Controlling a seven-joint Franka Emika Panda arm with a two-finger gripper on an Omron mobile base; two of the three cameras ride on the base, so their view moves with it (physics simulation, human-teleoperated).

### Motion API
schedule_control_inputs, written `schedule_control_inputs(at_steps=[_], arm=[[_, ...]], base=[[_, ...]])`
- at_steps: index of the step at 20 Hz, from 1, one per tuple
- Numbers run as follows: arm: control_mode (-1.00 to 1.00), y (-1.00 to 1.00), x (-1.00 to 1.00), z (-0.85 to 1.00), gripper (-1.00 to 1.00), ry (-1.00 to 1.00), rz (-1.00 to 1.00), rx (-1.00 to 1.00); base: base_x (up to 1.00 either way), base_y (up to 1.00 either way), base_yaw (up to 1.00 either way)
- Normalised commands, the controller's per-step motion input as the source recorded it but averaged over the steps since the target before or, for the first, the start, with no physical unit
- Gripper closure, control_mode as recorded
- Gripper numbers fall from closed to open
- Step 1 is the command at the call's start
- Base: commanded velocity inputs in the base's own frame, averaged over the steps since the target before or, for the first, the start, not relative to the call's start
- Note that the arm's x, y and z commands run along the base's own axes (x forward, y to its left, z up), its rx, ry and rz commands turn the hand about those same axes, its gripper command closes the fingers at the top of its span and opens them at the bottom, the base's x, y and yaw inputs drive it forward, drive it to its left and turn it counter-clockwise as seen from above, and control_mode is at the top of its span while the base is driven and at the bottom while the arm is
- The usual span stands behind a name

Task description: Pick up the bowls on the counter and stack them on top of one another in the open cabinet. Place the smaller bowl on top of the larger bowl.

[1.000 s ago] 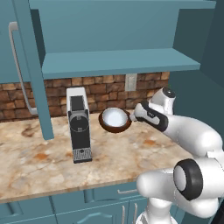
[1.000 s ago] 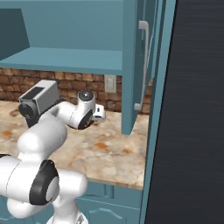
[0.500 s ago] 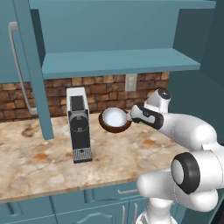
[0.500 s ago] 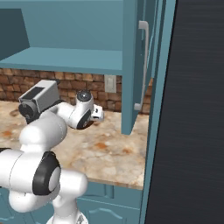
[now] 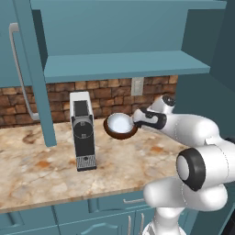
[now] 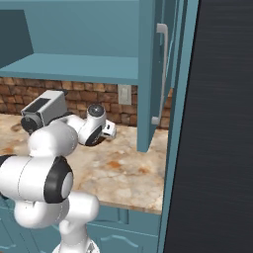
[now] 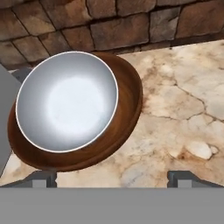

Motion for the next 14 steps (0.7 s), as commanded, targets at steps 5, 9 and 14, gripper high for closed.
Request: schedule_control_inputs(at_steps=[5,9,14], arm=[[-1.00,0.10,0.20,-0.14,-1.00,0.01,-0.09,0.08],[-1.00,0.09,0.19,-0.16,-1.00,0.00,-0.09,0.08],[-1.00,0.12,0.20,-0.26,-1.00,0.02,-0.08,0.07]], base=[[0.00,0.00,0.00],[0.00,0.00,0.00],[0.00,0.00,0.00]])
